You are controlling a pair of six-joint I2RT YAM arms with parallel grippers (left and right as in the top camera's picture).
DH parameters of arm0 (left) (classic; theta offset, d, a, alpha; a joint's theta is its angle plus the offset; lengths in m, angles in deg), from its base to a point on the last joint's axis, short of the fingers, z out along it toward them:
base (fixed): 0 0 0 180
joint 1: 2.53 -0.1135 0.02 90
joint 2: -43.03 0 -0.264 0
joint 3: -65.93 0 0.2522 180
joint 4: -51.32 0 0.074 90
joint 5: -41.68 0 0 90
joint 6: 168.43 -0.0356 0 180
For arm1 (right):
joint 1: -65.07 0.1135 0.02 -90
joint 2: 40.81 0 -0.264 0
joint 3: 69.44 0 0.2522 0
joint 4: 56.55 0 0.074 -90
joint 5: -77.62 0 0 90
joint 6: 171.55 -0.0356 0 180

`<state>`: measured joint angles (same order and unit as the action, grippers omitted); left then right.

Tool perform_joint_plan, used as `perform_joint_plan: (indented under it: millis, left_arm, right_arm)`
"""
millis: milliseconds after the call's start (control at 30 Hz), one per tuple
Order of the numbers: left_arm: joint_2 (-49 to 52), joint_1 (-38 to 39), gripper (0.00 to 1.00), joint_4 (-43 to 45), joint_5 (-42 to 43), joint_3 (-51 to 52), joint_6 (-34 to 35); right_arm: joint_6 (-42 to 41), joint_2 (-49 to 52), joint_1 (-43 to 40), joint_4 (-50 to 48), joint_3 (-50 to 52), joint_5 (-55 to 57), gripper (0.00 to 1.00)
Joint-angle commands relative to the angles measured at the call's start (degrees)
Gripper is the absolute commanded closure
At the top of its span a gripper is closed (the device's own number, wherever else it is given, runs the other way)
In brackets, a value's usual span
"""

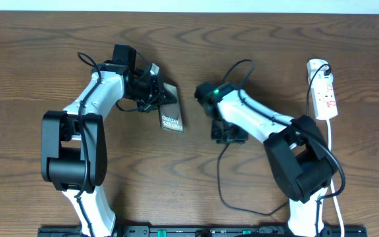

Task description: Plug charger to phone and switch on socket

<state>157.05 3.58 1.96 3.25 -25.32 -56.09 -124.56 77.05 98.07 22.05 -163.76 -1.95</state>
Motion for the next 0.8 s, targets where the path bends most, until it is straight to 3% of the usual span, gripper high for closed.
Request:
perform_joint_plan:
  millis: [0, 133, 200, 333, 467, 600, 700, 767]
  left_arm:
    - [-1.53, -0.04, 0.93, 1.57, 8.07, -1.88, -0.87]
    - [-1.53, -0.04, 0.93, 2.05, 8.41, -1.88, -0.92]
    - [-1.53, -0.04, 0.92, 1.86, 8.41, -1.88, -1.33]
    - [-1.53, -0.04, 0.93, 1.84, 8.41, -1.88, -1.33]
    - [-1.53, -0.04, 0.94, 1.81, 8.41, -1.88, -2.05]
    - [-1.53, -0.04, 0.93, 1.60, 8.41, -1.88, -2.40]
    - [-1.53, -0.04, 0.93, 1.29, 8.41, -1.88, -2.43]
    - [-1.53, -0.07, 0.93, 1.18, 8.44, -1.88, -2.43]
  right_arm:
    - [-0.63, 0.26, -3.56, -1.38, 0.22, 1.75, 0.61]
    - [-0.66, 0.26, -6.21, -2.16, 0.24, -3.72, 0.62]
    - [-0.68, 0.24, -6.93, -1.84, 0.24, -6.21, 0.55]
    - [-1.01, 0.24, -6.62, -1.70, 1.29, -12.96, 0.57]
    - [-4.37, 0.26, -4.68, -4.79, 3.23, -12.37, 0.55]
    - [-4.59, 0.24, -4.22, -8.41, 4.26, -6.03, 0.68]
    - [-4.00, 0.24, -4.90, -11.41, 4.24, -2.25, 0.87]
    - [-1.22, 0.24, -5.49, -14.73, 4.24, -2.16, 0.92]
